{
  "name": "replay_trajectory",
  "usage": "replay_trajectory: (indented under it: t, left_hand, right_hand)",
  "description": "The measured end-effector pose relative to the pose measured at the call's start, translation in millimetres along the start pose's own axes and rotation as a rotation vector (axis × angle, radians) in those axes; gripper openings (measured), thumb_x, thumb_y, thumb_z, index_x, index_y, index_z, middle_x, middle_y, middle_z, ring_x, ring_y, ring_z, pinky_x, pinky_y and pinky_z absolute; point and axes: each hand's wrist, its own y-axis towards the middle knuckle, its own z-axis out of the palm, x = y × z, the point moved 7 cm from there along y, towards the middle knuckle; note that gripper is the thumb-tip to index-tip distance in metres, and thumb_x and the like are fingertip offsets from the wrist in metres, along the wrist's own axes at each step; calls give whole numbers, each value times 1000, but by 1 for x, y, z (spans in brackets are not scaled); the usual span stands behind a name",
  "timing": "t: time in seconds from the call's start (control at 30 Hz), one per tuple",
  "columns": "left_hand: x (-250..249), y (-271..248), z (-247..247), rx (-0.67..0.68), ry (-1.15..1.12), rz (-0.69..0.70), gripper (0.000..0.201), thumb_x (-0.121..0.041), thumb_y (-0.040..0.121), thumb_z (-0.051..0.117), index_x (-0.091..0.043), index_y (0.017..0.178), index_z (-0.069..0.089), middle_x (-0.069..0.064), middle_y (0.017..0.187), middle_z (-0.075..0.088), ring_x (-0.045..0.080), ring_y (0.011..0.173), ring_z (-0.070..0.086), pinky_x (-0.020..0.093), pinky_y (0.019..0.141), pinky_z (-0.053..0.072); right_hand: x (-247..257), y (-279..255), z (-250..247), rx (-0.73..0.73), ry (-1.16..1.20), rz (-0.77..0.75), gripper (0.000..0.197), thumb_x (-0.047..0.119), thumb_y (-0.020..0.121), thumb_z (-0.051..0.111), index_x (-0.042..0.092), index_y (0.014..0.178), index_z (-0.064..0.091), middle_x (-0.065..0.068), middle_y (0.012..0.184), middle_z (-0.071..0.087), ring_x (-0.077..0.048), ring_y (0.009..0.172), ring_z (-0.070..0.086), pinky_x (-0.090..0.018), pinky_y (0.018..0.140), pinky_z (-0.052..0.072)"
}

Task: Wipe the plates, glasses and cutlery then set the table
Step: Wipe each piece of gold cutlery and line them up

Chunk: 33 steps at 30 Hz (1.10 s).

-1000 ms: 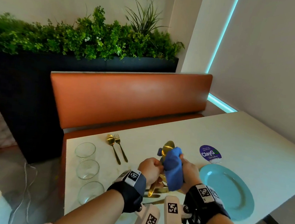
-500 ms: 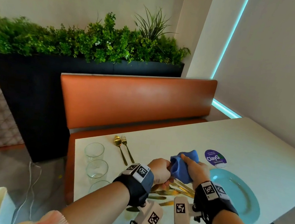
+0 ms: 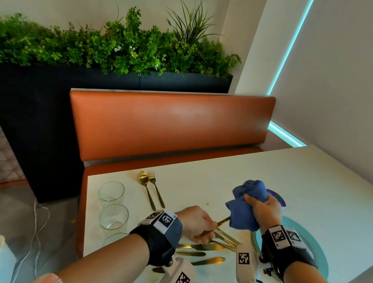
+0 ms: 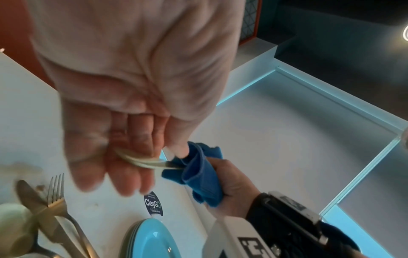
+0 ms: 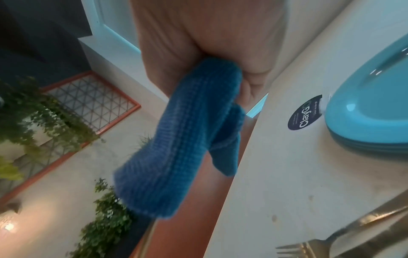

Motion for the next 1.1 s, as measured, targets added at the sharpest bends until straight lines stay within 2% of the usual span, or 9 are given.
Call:
replay_trajectory:
  t: [0.1,0.23,0.37,0.53,0.73,0.8,0.9,0.97,1.1]
  left_hand:
    - [5,5,-1,17,-12,-18,27,-15,95,53,-1,116,61,5,93,69,7,64,55,17,66,52]
    - [-1,16,9,-46,-120,-9,16,-10,94,54,-2,105,63,0,72,62,8,53,50,16,55,52]
    - [0,28,24,-108,-189,-36,18,-8,93,54,-9,76,60,3,65,60,10,43,47,26,56,52]
    - [2,42,14,-250,-281,-137,16,-8,94,49,-2,87,62,8,63,59,16,45,53,26,47,51]
    - [-3,39,17,-205,-445,-162,15,2,93,45,-1,92,60,10,68,58,14,48,53,19,40,50]
    - [-1,47,10,-224,-388,-168,17,-1,94,45,2,92,62,10,67,59,19,56,58,28,56,58]
    - [4,53,4,-242,-362,-142,17,0,91,50,7,100,62,20,94,67,26,83,66,37,82,59]
    - [7,56,8,-242,-360,-119,27,3,90,50,8,115,57,19,100,67,22,77,66,30,72,60]
    - [7,58,15,-111,-348,-223,9,-2,92,53,-5,85,58,5,70,63,12,59,63,23,55,54]
  right_hand:
    - [-9,4,-6,-37,209,89,10,14,80,70,12,81,60,-19,97,65,-29,83,60,-47,90,50]
    - [-31,8,9,-103,320,289,45,33,82,67,2,110,52,-15,99,58,-28,88,57,-45,94,48]
    - [-27,-6,45,152,520,408,36,31,89,58,4,110,46,-14,93,60,-24,79,59,-34,69,52]
    - [-20,-22,62,262,387,352,21,16,90,59,-3,95,53,-21,83,61,-29,72,61,-32,52,52]
    - [-16,-13,58,297,448,339,17,16,92,54,-1,87,53,-18,81,60,-25,72,60,-30,52,50]
    - [-19,-14,64,338,437,345,16,14,92,54,0,87,56,-18,81,62,-26,72,61,-28,47,52]
    - [-30,-15,75,436,338,350,11,11,91,55,1,93,60,-20,83,65,-31,73,62,-36,57,51]
    - [-32,-10,79,481,268,321,11,9,89,59,1,95,62,-21,86,66,-33,77,63,-40,65,53]
    - [-32,13,73,369,164,261,17,15,86,64,1,95,62,-17,87,66,-33,85,63,-42,78,53]
